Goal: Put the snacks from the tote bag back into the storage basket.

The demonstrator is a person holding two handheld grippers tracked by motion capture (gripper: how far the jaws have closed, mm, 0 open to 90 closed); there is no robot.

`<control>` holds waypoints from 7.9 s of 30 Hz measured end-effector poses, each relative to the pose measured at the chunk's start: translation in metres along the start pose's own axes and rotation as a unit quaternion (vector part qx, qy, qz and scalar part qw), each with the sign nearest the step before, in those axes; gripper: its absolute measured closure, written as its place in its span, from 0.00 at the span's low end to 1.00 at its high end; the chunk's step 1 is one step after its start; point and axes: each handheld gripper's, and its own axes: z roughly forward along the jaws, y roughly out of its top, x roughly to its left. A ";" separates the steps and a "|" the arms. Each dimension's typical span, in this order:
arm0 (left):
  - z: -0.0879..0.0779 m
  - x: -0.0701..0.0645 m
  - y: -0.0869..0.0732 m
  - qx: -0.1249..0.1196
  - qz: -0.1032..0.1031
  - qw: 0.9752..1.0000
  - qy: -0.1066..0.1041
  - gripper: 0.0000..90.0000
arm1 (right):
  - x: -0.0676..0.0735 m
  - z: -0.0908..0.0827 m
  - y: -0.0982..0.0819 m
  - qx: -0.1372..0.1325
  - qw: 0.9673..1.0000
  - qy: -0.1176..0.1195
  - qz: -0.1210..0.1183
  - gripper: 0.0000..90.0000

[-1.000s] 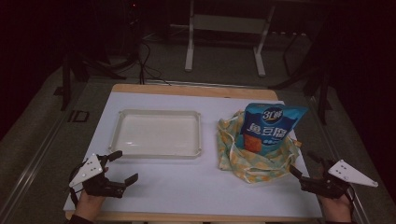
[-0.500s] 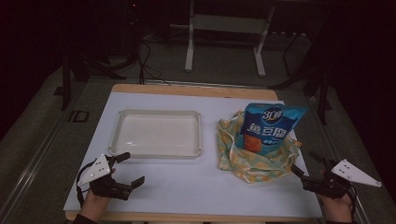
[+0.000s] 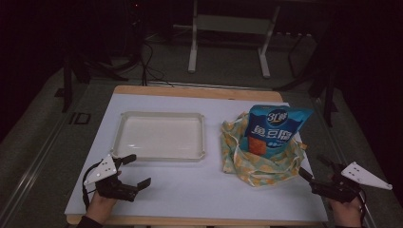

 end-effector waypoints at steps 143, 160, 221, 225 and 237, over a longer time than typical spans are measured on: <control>0.328 -0.066 0.162 0.119 0.063 0.977 -0.163 0.87 | -0.040 0.100 0.060 0.101 0.992 0.061 -0.038 0.96; 0.306 -0.065 0.194 0.109 0.073 0.979 -0.157 0.89 | -0.029 0.095 0.095 0.086 0.993 0.057 -0.059 0.98; 0.129 0.033 0.199 0.085 0.045 0.994 -0.060 0.89 | 0.110 0.206 0.182 0.075 0.979 0.136 -0.134 0.98; 0.113 0.041 0.193 0.087 0.042 0.994 -0.048 0.90 | 0.126 0.218 0.183 0.075 0.976 0.144 -0.142 0.99; 0.066 0.065 0.174 0.093 0.026 0.995 -0.025 0.90 | 0.170 0.251 0.186 0.083 0.969 0.171 -0.156 0.99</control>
